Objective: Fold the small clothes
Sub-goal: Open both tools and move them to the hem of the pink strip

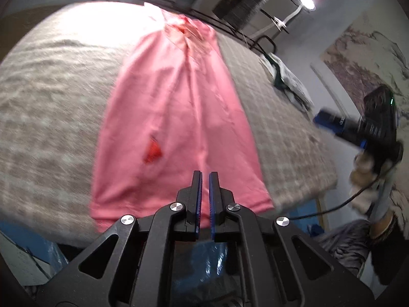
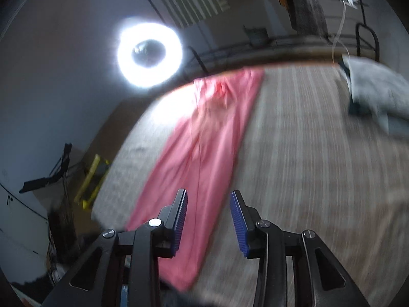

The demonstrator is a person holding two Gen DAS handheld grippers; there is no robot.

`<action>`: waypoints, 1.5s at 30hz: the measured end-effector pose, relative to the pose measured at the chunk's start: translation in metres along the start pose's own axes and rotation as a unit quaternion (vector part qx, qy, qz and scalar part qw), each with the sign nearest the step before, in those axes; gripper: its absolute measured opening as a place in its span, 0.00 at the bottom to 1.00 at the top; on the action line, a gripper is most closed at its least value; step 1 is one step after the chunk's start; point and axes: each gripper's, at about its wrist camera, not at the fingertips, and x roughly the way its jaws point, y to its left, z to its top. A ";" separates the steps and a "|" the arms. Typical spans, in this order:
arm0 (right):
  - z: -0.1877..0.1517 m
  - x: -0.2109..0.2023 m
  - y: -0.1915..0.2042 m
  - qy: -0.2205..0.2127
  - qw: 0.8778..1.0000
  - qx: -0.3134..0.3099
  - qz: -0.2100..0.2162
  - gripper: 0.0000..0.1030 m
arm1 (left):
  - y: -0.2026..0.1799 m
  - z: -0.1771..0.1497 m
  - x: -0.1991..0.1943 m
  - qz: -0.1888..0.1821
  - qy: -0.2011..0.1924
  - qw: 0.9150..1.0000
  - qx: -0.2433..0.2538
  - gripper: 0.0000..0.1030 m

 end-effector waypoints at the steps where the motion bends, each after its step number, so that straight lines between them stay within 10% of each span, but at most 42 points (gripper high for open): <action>1: -0.016 0.003 -0.001 0.011 1.000 0.005 -0.004 0.36 | -0.004 -0.003 0.004 -0.004 0.006 1.000 0.005 0.17; 3: -0.043 0.009 -0.001 0.032 0.999 0.021 -0.002 0.36 | -0.013 -0.008 0.012 -0.004 0.017 1.000 0.016 0.30; 10: -0.098 0.055 0.001 0.105 0.993 0.045 -0.001 0.36 | -0.028 -0.008 0.036 0.043 0.037 0.997 0.046 0.30; 17: -0.113 0.069 0.020 0.114 0.993 0.005 -0.004 0.34 | -0.015 -0.008 0.047 0.034 0.046 0.998 0.023 0.01; 21: -0.116 0.075 0.026 0.127 0.992 -0.006 0.018 0.01 | -0.017 -0.008 0.040 0.017 0.037 0.999 0.021 0.00; 33: -0.124 0.062 0.041 0.120 0.990 -0.068 -0.007 0.00 | -0.010 -0.012 0.025 0.037 0.029 0.998 0.033 0.00; 35: -0.125 0.063 0.045 0.124 0.989 -0.079 0.007 0.05 | -0.009 -0.011 0.013 0.030 0.027 0.999 0.035 0.00; 38: -0.123 0.054 0.045 0.109 0.990 -0.085 0.021 0.37 | -0.002 -0.009 -0.012 0.044 0.003 0.998 0.040 0.09; 41: -0.117 0.047 0.036 0.094 0.993 -0.067 0.036 0.38 | 0.023 -0.001 -0.033 0.076 -0.024 0.997 0.018 0.30; 45: -0.110 0.054 0.015 0.101 0.994 -0.016 0.041 0.38 | 0.072 0.008 -0.040 0.093 -0.016 0.994 -0.057 0.30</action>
